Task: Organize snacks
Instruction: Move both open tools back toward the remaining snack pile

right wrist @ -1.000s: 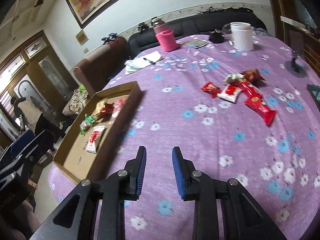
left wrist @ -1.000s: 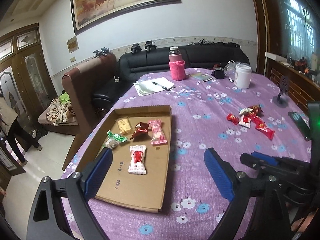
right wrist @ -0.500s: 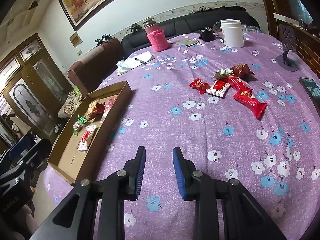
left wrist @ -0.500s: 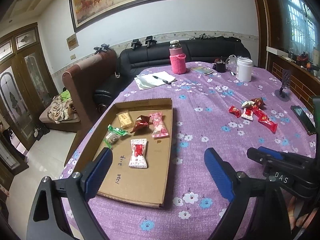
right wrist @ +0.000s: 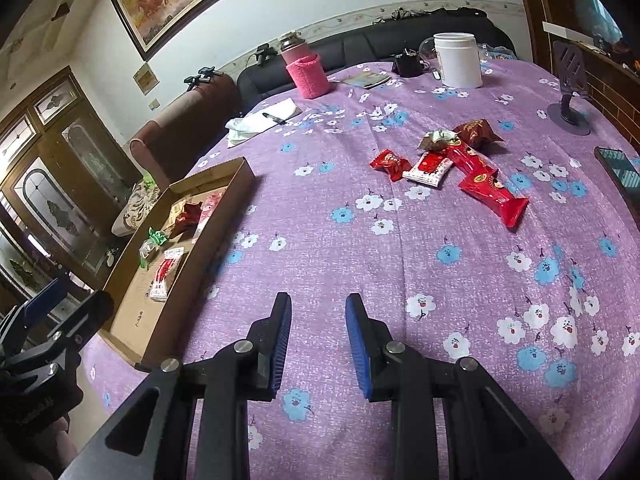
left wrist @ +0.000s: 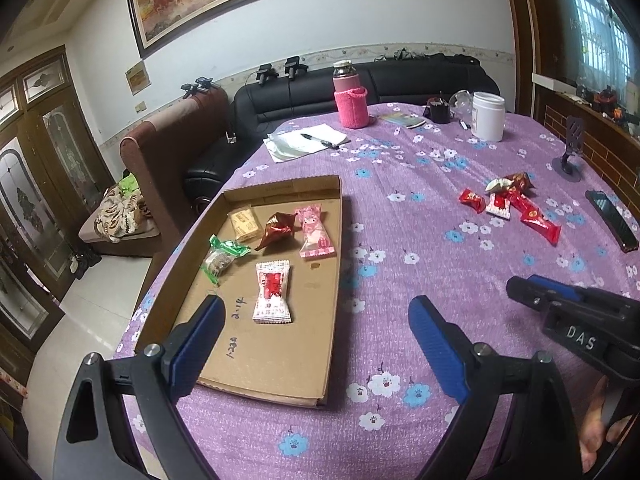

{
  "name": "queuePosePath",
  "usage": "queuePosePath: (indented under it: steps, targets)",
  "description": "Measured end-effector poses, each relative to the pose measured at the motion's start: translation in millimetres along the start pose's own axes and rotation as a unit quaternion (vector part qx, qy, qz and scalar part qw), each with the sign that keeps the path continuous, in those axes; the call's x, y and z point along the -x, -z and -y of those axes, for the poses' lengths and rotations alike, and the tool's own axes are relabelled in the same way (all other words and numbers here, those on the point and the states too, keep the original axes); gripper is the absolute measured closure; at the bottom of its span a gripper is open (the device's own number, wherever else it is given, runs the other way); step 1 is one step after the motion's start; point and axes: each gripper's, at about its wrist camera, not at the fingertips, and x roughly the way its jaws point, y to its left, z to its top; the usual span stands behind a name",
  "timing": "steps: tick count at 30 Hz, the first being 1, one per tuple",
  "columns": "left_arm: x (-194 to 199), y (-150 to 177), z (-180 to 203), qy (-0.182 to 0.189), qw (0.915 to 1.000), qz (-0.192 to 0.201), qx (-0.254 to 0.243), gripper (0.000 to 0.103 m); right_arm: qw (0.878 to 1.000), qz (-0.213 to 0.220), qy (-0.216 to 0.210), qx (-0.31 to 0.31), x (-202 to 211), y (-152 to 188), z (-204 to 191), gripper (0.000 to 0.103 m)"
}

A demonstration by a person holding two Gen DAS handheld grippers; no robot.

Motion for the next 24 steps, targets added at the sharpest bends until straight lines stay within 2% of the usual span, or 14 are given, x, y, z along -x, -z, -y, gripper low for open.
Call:
queuePosePath:
  steps: [16,21,24]
  targets:
    - [-5.2,2.8,12.5,0.011,0.9995,-0.015,-0.025,0.010,1.000,0.002,0.006,-0.008,3.3,0.6,10.0,0.073]
    - [-4.8,2.5,16.3,0.021,0.9993,-0.015,-0.028,0.010,1.000,0.005,0.012,-0.014,7.0,-0.8,20.0,0.073]
    - [-1.4,0.1,17.7,0.039,0.9988,-0.010,-0.026,0.010,1.000,0.010,0.021,-0.017,12.2,-3.9,30.4,0.073]
